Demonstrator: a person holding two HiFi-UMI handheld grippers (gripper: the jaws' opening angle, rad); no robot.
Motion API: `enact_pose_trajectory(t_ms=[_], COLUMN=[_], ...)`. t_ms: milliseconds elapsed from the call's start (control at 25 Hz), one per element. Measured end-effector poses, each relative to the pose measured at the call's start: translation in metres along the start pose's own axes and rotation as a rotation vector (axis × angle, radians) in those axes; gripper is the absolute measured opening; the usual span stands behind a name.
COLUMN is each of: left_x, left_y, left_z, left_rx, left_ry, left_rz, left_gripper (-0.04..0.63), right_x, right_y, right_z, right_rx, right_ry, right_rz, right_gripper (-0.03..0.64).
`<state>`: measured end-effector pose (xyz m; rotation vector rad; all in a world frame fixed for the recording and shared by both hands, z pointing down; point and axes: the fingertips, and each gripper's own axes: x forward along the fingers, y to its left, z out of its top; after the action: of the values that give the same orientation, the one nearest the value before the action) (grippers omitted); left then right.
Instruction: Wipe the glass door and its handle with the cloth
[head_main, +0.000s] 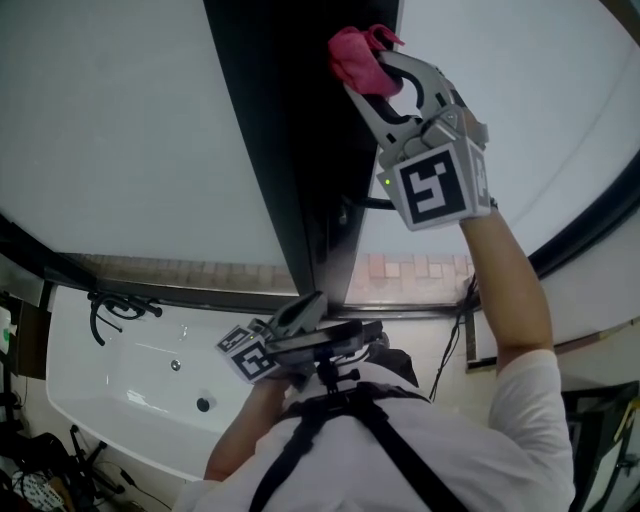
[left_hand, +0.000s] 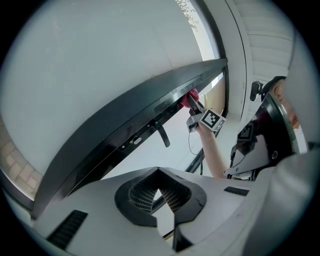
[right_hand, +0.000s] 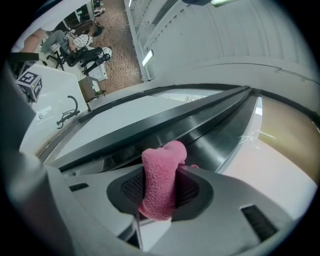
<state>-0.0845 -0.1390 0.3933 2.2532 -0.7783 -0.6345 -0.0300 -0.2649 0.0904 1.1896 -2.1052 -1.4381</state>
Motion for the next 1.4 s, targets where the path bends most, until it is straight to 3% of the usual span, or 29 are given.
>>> enact_pose_trajectory(t_ms=[880,1400], left_x=[-0.002,-0.003], left_y=[-0.009,-0.012], left_z=[-0.012,-0.014], left_rx=[-0.010,-0.008], left_ry=[0.027,0.048], left_rz=[-0.006,-0.008], left_gripper=[-0.008,-0.008], right_x=[-0.021,-0.022], right_y=[0.095,0.115], right_z=[-0.046,-0.055], right_rx=[0.152,0.199], right_ry=[0.100,0.132], right_rz=[0.136,0.179], right_gripper=[0.112,0.113])
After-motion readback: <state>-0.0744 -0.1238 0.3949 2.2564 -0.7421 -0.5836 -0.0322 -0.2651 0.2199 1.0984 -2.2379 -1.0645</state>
